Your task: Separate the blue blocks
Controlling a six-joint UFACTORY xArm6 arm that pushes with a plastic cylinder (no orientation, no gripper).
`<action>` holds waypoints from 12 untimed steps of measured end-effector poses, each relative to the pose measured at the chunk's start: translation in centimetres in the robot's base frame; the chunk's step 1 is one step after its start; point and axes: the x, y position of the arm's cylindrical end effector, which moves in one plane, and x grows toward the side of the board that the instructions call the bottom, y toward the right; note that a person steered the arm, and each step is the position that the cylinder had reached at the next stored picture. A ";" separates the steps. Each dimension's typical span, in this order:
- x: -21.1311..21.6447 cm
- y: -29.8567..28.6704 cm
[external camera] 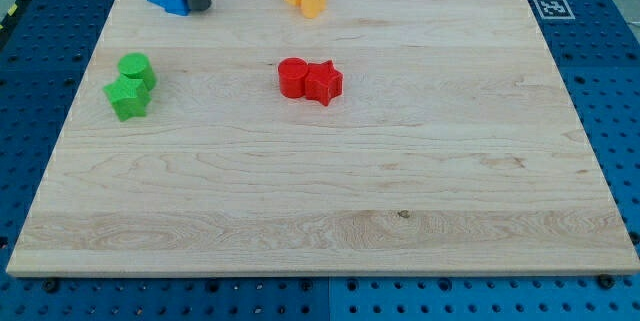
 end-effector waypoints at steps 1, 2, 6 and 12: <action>0.0 0.0; 0.0 0.3; 6.6 -3.8; -2.1 -9.5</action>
